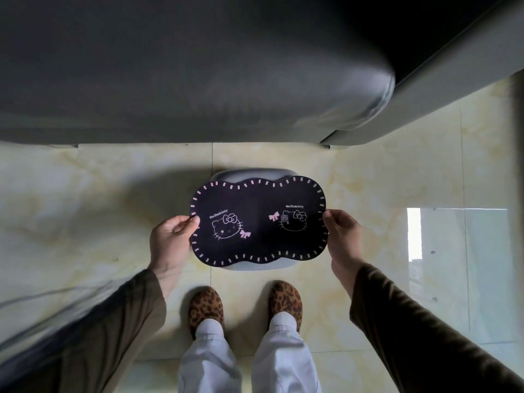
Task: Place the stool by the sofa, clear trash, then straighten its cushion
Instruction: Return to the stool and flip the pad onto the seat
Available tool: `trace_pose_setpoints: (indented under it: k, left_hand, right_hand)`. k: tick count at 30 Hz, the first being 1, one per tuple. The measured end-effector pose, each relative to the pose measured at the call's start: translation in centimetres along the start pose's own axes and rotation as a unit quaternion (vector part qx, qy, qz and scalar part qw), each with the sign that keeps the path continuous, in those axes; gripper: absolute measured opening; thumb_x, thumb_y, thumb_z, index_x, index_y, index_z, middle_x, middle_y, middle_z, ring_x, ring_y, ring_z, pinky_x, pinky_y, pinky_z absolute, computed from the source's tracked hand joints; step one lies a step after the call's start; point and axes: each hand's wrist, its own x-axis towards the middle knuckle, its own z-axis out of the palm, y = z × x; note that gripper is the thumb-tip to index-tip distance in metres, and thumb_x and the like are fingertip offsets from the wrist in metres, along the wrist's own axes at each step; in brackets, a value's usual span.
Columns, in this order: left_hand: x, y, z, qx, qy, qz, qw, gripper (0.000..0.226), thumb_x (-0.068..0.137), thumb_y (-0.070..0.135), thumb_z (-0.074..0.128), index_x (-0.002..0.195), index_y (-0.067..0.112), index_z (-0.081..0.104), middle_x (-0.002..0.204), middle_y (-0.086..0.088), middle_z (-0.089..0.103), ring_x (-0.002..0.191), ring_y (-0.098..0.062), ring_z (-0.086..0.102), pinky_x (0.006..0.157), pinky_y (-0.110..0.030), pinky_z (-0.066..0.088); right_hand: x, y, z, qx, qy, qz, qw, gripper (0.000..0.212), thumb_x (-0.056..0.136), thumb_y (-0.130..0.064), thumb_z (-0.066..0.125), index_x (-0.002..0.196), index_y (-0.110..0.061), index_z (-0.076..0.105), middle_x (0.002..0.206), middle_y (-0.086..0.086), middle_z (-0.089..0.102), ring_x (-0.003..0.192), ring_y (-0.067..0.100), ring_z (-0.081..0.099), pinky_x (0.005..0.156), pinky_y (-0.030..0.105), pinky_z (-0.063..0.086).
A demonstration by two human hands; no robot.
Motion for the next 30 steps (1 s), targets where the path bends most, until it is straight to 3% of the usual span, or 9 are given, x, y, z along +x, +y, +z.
trace_pose_setpoints:
  k: [2, 4, 6, 10, 13, 16, 20, 24, 30]
  left_hand:
    - [0.9, -0.5, 0.1, 0.003, 0.007, -0.011, 1.000, 0.026, 0.097, 0.005, 0.073, 0.118, -0.011, 0.071, 0.121, -0.031, 0.074, 0.103, -0.029, 0.065, 0.114, -0.060, 0.051]
    - [1.0, -0.6, 0.2, 0.030, 0.014, -0.003, 0.999, 0.039, 0.098, 0.010, 0.073, 0.133, -0.007, 0.067, 0.138, -0.027, 0.071, 0.113, -0.025, 0.066, 0.117, -0.045, 0.050]
    - [0.3, -0.1, 0.1, 0.121, 0.027, 0.074, 0.989, 0.046, 0.101, 0.013, 0.070, 0.145, 0.002, 0.062, 0.149, -0.018, 0.065, 0.126, -0.022, 0.064, 0.112, -0.032, 0.047]
    - [-2.7, 0.3, 2.1, 0.325, -0.036, 0.367, 0.871, 0.049, 0.104, 0.013, 0.053, 0.152, 0.004, 0.058, 0.158, -0.013, 0.057, 0.148, -0.025, 0.050, 0.127, -0.028, 0.032]
    - [-3.9, -0.3, 5.7, 0.442, -0.098, 0.451, 0.769, 0.058, 0.103, 0.005, 0.049, 0.161, 0.002, 0.045, 0.173, -0.013, 0.038, 0.164, -0.028, 0.028, 0.134, -0.041, 0.023]
    - [-3.3, -1.5, 7.7, 0.528, -0.090, 0.467, 0.703, 0.066, 0.100, 0.001, 0.046, 0.165, 0.001, 0.035, 0.177, -0.013, 0.024, 0.165, -0.027, 0.013, 0.134, -0.047, 0.021]
    - [-1.7, -3.3, 7.8, 0.571, -0.053, 0.504, 0.646, 0.065, 0.099, 0.006, 0.045, 0.163, -0.001, 0.039, 0.175, -0.014, 0.032, 0.163, -0.028, 0.030, 0.131, -0.046, 0.031]
    - [-0.3, -3.8, 7.2, 0.604, -0.019, 0.547, 0.580, 0.061, 0.105, 0.022, 0.043, 0.162, 0.002, 0.043, 0.173, -0.012, 0.038, 0.160, -0.025, 0.037, 0.128, -0.045, 0.036]
    - [1.6, -4.3, 4.7, 0.636, -0.002, 0.535, 0.556, 0.069, 0.110, 0.044, 0.035, 0.168, 0.006, 0.031, 0.177, -0.011, 0.028, 0.164, -0.024, 0.029, 0.132, -0.044, 0.027]
  right_hand:
    - [0.2, 0.3, 0.2, -0.014, 0.013, 0.006, 1.000, 0.018, 0.101, -0.005, 0.056, 0.104, 0.005, 0.070, 0.092, 0.017, 0.074, 0.081, 0.027, 0.067, 0.074, 0.037, 0.054]
    - [0.1, 0.3, 0.1, -0.052, 0.032, -0.011, 0.998, 0.021, 0.101, -0.007, 0.057, 0.114, 0.002, 0.070, 0.108, 0.019, 0.074, 0.099, 0.034, 0.070, 0.084, 0.039, 0.054]
    - [-0.5, -0.1, -0.1, -0.153, 0.048, -0.089, 0.983, 0.029, 0.101, -0.011, 0.056, 0.128, -0.005, 0.065, 0.126, 0.013, 0.066, 0.117, 0.029, 0.061, 0.094, 0.036, 0.050]
    - [-3.1, -0.6, 1.6, -0.286, -0.013, -0.351, 0.892, 0.043, 0.102, -0.015, 0.050, 0.144, -0.010, 0.055, 0.147, 0.009, 0.056, 0.135, 0.023, 0.046, 0.113, 0.037, 0.038]
    - [-4.0, 0.3, 4.6, -0.393, -0.074, -0.424, 0.813, 0.051, 0.103, -0.016, 0.047, 0.155, -0.012, 0.044, 0.162, 0.007, 0.043, 0.152, 0.025, 0.033, 0.122, 0.044, 0.029]
    - [-3.6, 1.7, 6.6, -0.444, -0.118, -0.421, 0.782, 0.058, 0.101, -0.018, 0.035, 0.159, -0.012, 0.035, 0.167, 0.005, 0.030, 0.156, 0.022, 0.019, 0.126, 0.048, 0.020]
    - [-2.0, 3.8, 7.1, -0.491, -0.133, -0.433, 0.744, 0.060, 0.103, -0.018, 0.040, 0.161, -0.009, 0.027, 0.169, 0.007, 0.023, 0.157, 0.024, 0.013, 0.126, 0.051, 0.017]
    - [-0.8, 4.4, 6.5, -0.532, -0.129, -0.456, 0.701, 0.062, 0.107, -0.038, 0.033, 0.161, -0.010, 0.026, 0.169, 0.007, 0.023, 0.158, 0.024, 0.016, 0.127, 0.048, 0.010]
    - [0.4, 4.4, 3.8, -0.580, -0.115, -0.455, 0.666, 0.069, 0.103, -0.051, 0.030, 0.161, -0.014, 0.027, 0.170, 0.004, 0.021, 0.157, 0.027, 0.016, 0.125, 0.053, 0.017]
